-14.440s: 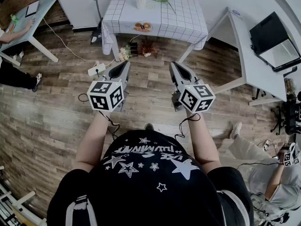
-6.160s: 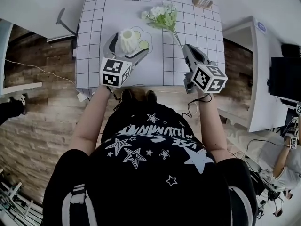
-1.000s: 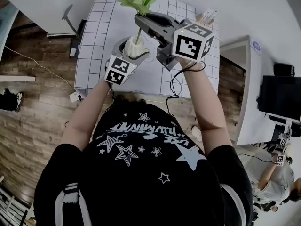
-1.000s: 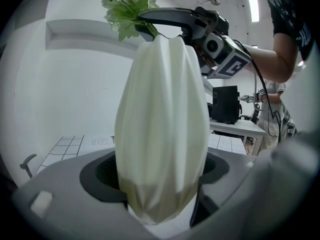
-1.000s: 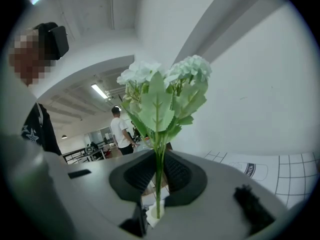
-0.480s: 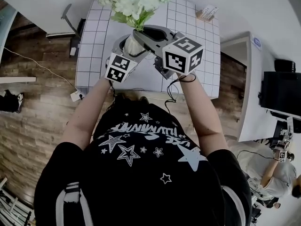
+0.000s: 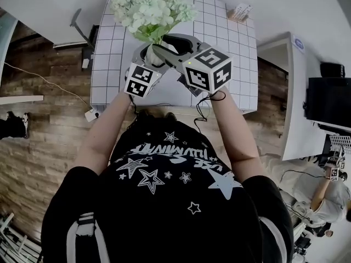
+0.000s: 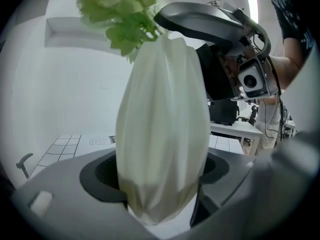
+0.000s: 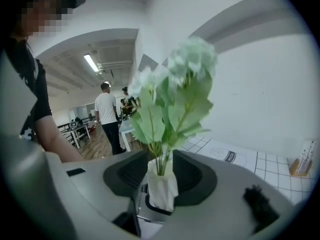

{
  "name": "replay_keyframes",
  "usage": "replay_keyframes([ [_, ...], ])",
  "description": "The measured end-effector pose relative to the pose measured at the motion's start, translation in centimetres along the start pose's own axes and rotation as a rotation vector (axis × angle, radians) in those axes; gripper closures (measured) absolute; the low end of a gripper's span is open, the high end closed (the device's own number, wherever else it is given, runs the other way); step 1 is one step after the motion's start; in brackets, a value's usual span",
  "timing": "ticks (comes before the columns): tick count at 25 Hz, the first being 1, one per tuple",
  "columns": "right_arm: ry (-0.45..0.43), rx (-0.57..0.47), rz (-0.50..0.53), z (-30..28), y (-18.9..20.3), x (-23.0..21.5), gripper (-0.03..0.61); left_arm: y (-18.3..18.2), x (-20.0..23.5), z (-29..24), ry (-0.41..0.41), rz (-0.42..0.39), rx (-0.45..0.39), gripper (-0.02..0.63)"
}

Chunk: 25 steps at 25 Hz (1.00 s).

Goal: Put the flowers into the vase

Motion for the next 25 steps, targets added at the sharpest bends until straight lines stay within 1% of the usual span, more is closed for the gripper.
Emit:
replay_keyframes([
  [2,0.016,-0.002,0.008,0.2,0.1,0.1,0.419,0.0,0.0,-0.1,0.007,0.0,-0.001,0.212],
  [6,0.03,0.003,-0.014,0.6,0.4,0.1,0.41,0.1,0.0,0.0,0.014,0.0,-0.006,0.212],
  [8,0.053,-0.002,-0.031,1.0,0.6,0.0,0.41,0.1,0.0,0.0,0.02,0.004,-0.003,0.212],
  [13,0.117,-0.024,-0.091,2.6,1.2,-0.3,0.408,0.1,0.1,-0.1,0.032,0.006,0.009,0.21],
  [19,0.209,-0.039,-0.174,4.7,2.5,-0.7,0.41,0.1,0.1,0.0,0.047,-0.019,0.002,0.21],
  [22,0.243,-0.032,-0.209,5.6,3.3,-0.9,0.408,0.2,0.1,0.1,0.069,-0.023,0.017,0.21],
  [25,0.265,-0.038,-0.235,6.5,3.7,-1.3,0.408,0.1,0.2,-0.1,0.081,-0.027,0.014,0.21],
])
Point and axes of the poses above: the fingertips, and each gripper's own axes: z backward along the fingers, x to its left, y out of its underside, the point moved 8 cm from there along z, backward along the fingers, and after that the axes turned 14 degrees about y, right-handed, at the moved point
